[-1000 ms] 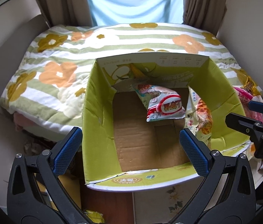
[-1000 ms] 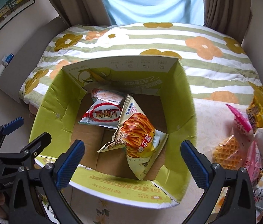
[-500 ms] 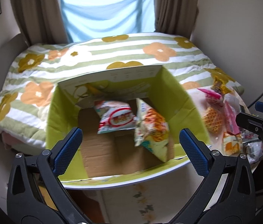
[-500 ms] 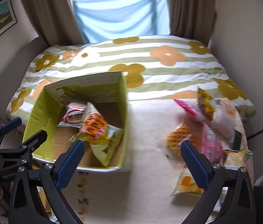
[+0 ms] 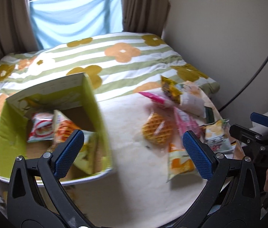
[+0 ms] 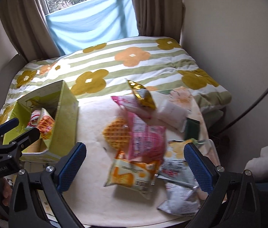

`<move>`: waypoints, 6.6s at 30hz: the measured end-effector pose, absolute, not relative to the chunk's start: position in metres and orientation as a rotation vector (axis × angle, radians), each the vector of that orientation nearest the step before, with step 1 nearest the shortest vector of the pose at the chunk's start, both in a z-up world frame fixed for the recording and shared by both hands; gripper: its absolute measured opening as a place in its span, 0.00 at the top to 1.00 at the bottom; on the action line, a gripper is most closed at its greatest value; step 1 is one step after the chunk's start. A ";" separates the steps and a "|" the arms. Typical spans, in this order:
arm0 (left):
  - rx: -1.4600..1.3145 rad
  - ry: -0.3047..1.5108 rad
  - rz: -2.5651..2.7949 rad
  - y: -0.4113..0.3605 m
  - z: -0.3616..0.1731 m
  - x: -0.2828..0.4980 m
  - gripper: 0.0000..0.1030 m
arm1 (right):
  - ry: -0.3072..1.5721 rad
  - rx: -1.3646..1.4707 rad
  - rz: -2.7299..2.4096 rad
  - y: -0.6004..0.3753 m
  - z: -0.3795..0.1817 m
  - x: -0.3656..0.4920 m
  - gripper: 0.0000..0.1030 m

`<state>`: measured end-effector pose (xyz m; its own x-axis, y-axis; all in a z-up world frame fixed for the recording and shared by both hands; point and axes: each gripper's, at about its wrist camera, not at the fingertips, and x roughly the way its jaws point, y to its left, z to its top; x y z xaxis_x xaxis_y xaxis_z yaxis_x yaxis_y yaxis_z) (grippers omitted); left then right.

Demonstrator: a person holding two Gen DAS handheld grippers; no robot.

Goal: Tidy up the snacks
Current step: 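Move both tools back over the snack pile on the table, then grasp the pink wafer pack with the left tool while the right tool grasps a green chip bag, then carry both packs into the yellow box and open both tools to release, then move both tools back over the remaining snacks on the table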

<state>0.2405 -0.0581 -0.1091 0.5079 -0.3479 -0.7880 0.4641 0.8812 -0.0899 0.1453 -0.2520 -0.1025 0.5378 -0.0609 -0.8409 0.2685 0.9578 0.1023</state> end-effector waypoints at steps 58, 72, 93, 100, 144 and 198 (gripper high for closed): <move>0.329 1.247 -0.698 -0.257 -0.251 0.278 0.44 | 1.227 0.418 -0.147 -0.344 -0.248 0.158 0.28; 0.298 1.192 -0.636 -0.236 -0.226 0.271 0.44 | 1.178 0.393 -0.126 -0.342 -0.232 0.158 0.55; 0.111 0.977 -0.427 -0.157 -0.112 0.245 0.44 | 0.944 0.242 0.046 -0.335 -0.136 0.151 0.67; 0.032 0.889 -0.312 -0.089 -0.073 0.249 0.44 | 0.848 0.190 0.153 -0.297 -0.095 0.173 0.67; -0.095 1.096 -0.187 0.208 -0.166 0.328 0.55 | 0.987 0.156 0.264 -0.017 -0.137 0.350 0.01; 0.272 1.001 -0.574 -0.077 -0.141 0.184 0.06 | 0.953 0.191 -0.187 -0.275 -0.102 0.081 0.01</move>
<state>0.1845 -0.0771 -0.1415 0.4086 -0.3281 -0.8517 0.5697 0.8207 -0.0428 0.0813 -0.2748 -0.1022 0.5654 -0.0736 -0.8215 0.2417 0.9671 0.0797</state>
